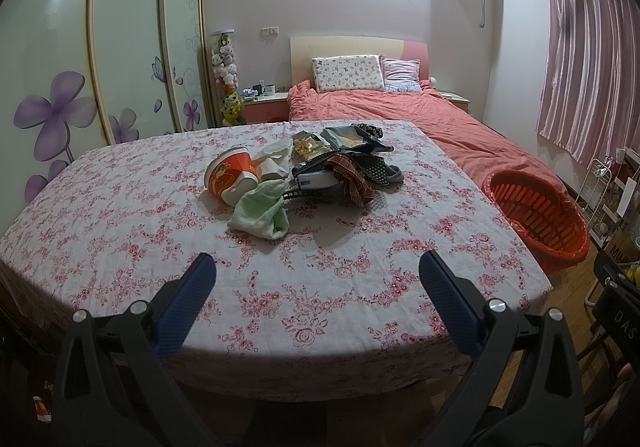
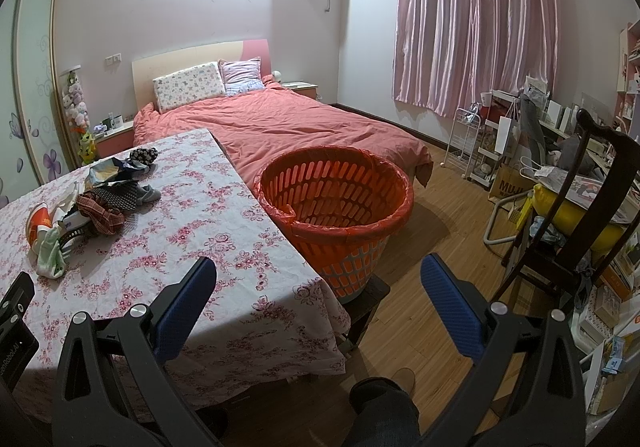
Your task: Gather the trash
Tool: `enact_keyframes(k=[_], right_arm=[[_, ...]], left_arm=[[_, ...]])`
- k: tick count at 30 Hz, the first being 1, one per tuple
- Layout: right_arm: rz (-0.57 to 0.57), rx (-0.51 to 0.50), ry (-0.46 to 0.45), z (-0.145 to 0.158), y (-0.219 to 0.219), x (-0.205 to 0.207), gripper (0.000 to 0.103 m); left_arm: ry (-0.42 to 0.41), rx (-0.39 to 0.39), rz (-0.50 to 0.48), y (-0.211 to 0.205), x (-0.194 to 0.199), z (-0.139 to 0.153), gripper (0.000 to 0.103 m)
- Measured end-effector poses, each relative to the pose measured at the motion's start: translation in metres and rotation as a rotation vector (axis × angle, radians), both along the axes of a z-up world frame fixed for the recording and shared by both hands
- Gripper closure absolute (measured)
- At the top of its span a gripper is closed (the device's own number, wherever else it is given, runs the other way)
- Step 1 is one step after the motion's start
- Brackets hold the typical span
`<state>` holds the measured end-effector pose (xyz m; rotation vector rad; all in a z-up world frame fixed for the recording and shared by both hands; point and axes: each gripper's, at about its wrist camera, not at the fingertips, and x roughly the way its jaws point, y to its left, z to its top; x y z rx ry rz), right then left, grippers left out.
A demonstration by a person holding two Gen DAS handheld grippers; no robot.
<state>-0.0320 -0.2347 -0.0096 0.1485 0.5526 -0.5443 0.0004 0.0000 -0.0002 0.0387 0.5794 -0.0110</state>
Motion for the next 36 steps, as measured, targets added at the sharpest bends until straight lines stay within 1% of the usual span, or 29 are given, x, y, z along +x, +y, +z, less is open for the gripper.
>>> enact_keyframes(k=[29, 33, 36], right_arm=[[-0.001, -0.001, -0.001, -0.002, -0.003, 0.002, 0.002], [0.027, -0.005, -0.004, -0.001, -0.003, 0.005, 0.002], [0.057, -0.001, -0.004, -0.002, 0.001, 0.018, 0.002]], left_arm=[[0.010, 0.005, 0.006, 0.001, 0.000, -0.003, 0.004], [0.017, 0.009, 0.026, 0.009, 0.009, -0.006, 0.004], [0.038, -0.007, 0.057, 0.025, 0.022, -0.010, 0.004]])
